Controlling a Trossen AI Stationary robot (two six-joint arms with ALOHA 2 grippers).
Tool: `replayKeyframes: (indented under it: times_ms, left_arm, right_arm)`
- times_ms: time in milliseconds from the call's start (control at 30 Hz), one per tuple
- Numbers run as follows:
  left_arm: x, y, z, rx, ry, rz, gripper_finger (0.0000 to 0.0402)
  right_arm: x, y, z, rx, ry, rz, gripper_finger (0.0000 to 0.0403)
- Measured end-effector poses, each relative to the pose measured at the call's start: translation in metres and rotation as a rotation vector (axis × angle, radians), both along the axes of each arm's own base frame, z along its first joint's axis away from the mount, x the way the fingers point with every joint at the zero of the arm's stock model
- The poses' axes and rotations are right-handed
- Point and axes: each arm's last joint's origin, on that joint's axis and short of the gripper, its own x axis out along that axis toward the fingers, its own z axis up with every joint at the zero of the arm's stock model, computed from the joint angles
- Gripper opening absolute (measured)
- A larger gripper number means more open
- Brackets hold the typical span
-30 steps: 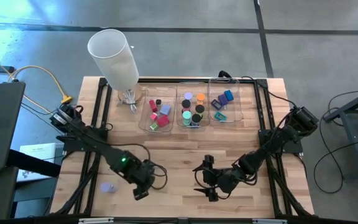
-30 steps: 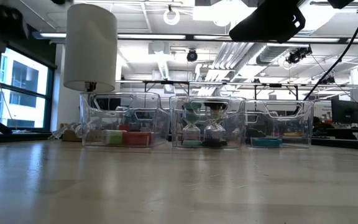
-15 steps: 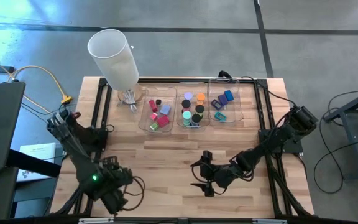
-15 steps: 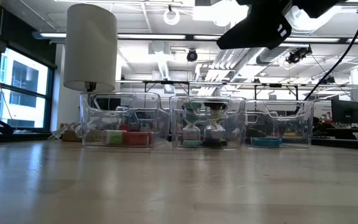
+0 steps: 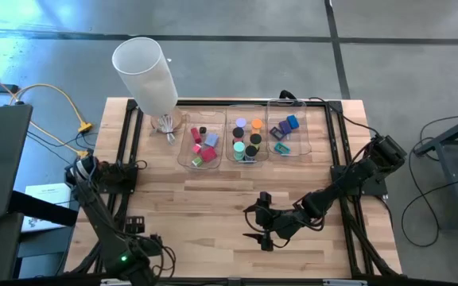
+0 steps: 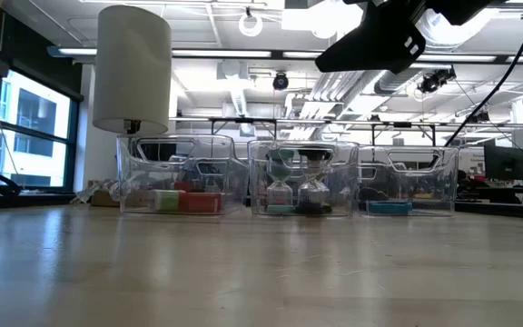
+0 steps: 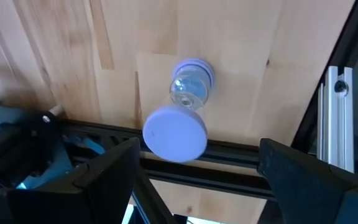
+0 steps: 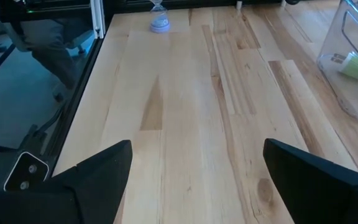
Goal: Pick & Place Office items
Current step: Put the violet hourglass into the middle transparent bin
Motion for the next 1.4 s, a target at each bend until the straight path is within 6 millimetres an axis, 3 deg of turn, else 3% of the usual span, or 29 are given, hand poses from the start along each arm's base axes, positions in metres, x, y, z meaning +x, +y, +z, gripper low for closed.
replayKeyframes:
  times_ms: [833, 1400]
  left_arm:
    - [-0.01, -0.006, 0.007, -0.039, -0.044, 0.089, 0.0321]
    - [-0.017, -0.009, 0.011, -0.041, -0.126, -0.163, 0.0321]
  right_arm:
    - [0.0, 0.0, 0.001, 0.033, -0.009, -0.015, 0.0352]
    - [0.0, 0.0, 0.001, 0.029, -0.01, -0.016, 0.0352]
